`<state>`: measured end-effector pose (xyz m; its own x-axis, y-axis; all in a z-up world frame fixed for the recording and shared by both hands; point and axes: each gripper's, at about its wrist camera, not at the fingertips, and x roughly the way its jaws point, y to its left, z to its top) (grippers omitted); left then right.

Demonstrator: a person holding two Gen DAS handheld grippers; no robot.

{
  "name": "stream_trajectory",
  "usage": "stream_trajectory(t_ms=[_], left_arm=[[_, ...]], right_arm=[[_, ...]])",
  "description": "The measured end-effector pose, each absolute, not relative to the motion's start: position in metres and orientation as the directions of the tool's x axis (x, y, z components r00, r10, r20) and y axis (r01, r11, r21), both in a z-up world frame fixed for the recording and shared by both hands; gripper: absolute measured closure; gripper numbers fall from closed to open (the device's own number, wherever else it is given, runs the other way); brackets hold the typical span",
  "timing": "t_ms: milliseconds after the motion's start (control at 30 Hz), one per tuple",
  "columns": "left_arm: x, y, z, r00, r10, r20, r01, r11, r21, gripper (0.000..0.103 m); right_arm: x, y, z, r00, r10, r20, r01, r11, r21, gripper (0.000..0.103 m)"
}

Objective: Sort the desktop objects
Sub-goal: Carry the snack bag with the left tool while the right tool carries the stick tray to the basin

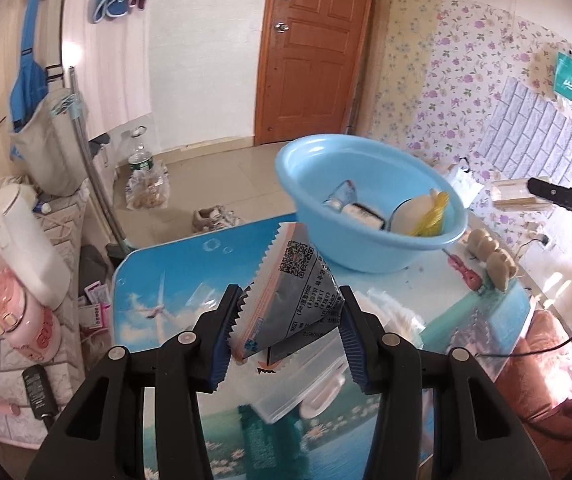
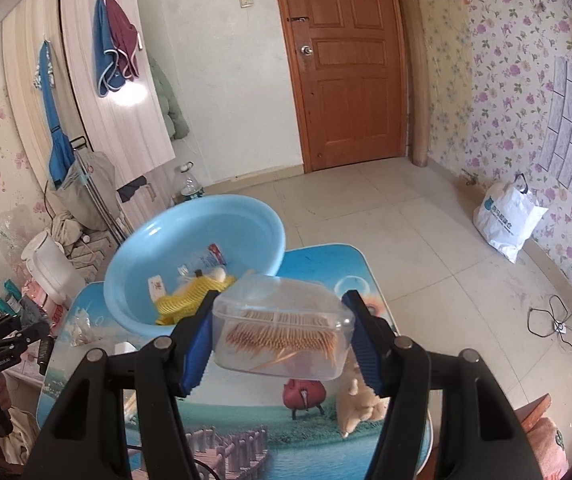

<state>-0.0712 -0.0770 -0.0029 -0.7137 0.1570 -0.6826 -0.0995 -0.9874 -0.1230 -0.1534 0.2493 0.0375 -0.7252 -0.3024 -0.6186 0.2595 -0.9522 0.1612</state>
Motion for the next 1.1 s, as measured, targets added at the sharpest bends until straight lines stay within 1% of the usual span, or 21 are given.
stream_trajectory(t_ms=[100,267,433,733,1100], left_arm=[[-0.079,-0.069,0.000,-0.709,0.193,-0.678,-0.118,-0.981,-0.155,0.056],[-0.092,-0.054,0.007,-0.707,0.222,-0.671,-0.157,-0.975,-0.156,0.056],[-0.109,-0.040,0.012,-0.710,0.242,-0.662,-0.186,-0.970,-0.155,0.056],[-0.146,-0.006,0.009,-0.689,0.300,-0.660,-0.262,-0.952,-0.159,0.056],[-0.177,0.007,-0.003,-0.661,0.339,-0.669,-0.306,-0.936,-0.172,0.056]], right_arm=[[-0.157,0.238,0.038,-0.718,-0.333,-0.611,0.294,-0.941,0.168,0.043],[-0.163,0.223,0.041,-0.706,-0.383,-0.596,0.349,-0.920,0.178,0.043],[-0.172,0.209,0.038,-0.680,-0.419,-0.602,0.393,-0.901,0.184,0.043],[-0.190,0.201,0.031,-0.653,-0.433,-0.622,0.411,-0.892,0.189,0.043],[-0.212,0.184,0.025,-0.632,-0.426,-0.647,0.430,-0.888,0.165,0.043]])
